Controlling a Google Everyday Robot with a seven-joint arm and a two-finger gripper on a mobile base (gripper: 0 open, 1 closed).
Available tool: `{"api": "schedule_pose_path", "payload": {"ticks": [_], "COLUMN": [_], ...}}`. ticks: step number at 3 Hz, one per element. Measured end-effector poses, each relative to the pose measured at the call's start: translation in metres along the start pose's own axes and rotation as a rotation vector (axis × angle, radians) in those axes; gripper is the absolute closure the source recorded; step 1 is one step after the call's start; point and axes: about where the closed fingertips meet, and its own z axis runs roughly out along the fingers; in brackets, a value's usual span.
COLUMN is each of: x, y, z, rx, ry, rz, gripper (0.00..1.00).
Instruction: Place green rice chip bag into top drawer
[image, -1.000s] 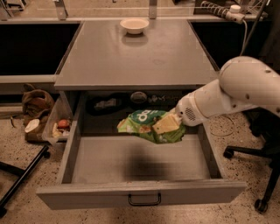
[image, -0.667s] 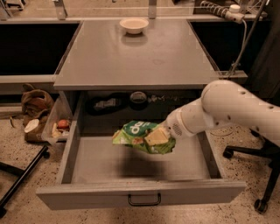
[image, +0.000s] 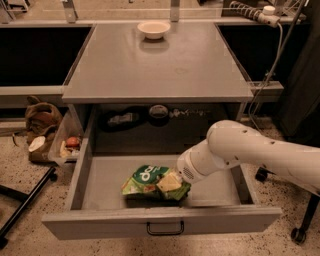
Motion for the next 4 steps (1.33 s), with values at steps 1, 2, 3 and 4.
{"api": "schedule_pose_path", "payload": {"ticks": [1, 2, 3, 4], "x": [0.0059, 0.0059, 0.0059, 0.0059], "y": [0.0112, 0.0112, 0.0112, 0.0112], "z": [0.0128, 0.0128, 0.0129, 0.0129], "rx": [-0.028, -0.028, -0.028, -0.028], "ry": [0.042, 0.042, 0.042, 0.042], "rz": [-0.030, -0.030, -0.030, -0.030], "gripper": [1.00, 0.82, 0.57, 0.36]}}
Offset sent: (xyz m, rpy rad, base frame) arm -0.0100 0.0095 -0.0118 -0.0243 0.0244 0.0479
